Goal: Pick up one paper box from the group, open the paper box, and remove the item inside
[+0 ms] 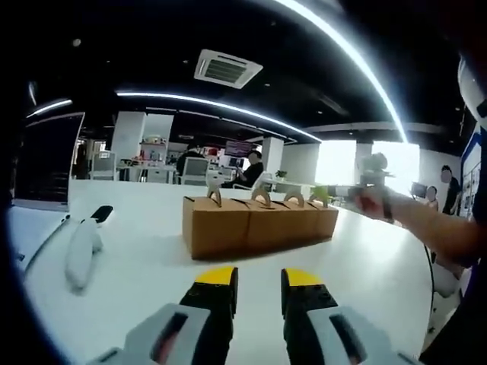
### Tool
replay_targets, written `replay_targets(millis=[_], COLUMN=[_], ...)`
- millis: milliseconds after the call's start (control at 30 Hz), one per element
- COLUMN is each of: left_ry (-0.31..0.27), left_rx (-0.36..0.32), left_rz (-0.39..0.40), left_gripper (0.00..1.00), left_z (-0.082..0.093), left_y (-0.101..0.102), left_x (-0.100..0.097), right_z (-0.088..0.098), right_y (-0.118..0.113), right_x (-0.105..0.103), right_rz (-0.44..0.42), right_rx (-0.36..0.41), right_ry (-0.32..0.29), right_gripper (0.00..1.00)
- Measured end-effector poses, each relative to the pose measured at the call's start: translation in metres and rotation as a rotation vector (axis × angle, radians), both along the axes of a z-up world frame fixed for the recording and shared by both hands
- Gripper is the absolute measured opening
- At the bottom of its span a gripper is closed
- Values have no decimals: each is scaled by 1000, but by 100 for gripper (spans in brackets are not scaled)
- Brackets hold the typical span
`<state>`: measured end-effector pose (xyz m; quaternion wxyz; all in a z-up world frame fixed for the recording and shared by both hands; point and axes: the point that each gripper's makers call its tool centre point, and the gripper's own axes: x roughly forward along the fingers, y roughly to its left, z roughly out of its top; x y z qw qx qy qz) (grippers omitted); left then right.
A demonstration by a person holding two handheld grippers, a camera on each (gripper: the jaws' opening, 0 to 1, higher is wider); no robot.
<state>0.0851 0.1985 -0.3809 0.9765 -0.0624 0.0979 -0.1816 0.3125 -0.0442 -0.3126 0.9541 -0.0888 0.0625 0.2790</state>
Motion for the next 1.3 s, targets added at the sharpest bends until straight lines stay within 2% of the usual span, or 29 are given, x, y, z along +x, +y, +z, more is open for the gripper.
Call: replay_targets(millis=[67, 167, 400, 433, 500, 533, 667, 1000, 1067, 1300], left_ry=[3, 2, -2, -6, -8, -6, 1, -6, -5, -1], left_rx=[-1, -1, -6, -8, -9, -9, -9, -10, 10, 0], left_rz=[1, 1, 2, -1, -6, -7, -10, 6, 10, 7], left_gripper=[25, 25, 25, 25, 25, 25, 25, 25, 25, 25], left_z=[-1, -1, 0, 1, 2, 1, -1, 1, -1, -2], left_y=[1, 3, 2, 2, 0, 0, -1, 5, 6, 6], left_x=[0, -1, 3, 3, 3, 4, 3, -2, -4, -5], right_z=[1, -1, -29, -32, -32, -32, -29, -27, -26, -23], right_y=[-5, -17, -26, -26, -32, -33, -40, -39, -39, -42], right_x=[4, 11, 21, 21, 22, 22, 24, 22, 22, 19], right_rz=[-26, -71, -115, -119, -152, -155, -192, -207, -212, -212], right_rx=[-20, 8, 6, 3, 11, 24, 40, 64, 73, 64], right_ry=[-12, 1, 85, 91, 97, 101, 95, 88, 88, 78], right_gripper=[27, 27, 26, 22, 6, 3, 3, 3, 3, 3])
